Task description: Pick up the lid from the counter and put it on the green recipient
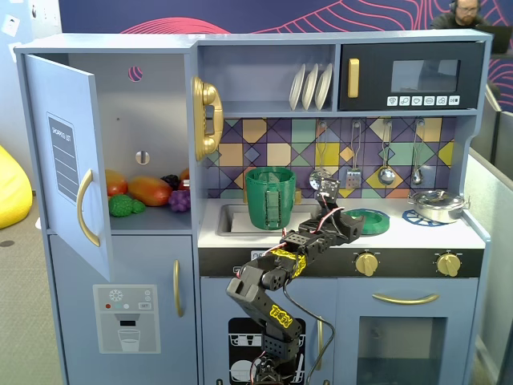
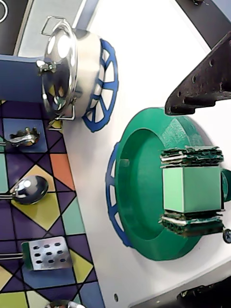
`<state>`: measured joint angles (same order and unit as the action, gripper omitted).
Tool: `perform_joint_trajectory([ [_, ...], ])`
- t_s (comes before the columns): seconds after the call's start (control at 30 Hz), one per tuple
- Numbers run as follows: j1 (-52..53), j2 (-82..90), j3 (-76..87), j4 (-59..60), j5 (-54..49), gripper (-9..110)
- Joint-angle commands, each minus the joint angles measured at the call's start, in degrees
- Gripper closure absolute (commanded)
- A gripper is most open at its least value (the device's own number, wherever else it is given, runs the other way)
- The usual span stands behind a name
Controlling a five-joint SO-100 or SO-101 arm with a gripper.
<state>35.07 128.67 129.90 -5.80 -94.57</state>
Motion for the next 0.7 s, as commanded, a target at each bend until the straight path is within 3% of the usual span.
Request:
perform_joint_trajectory([
  [0.0,0.62,-1.05,-1.67,-3.08,-0.88,61],
  [0.67,-1.14,-9.84,-6.24,-6.5,-0.79,61],
])
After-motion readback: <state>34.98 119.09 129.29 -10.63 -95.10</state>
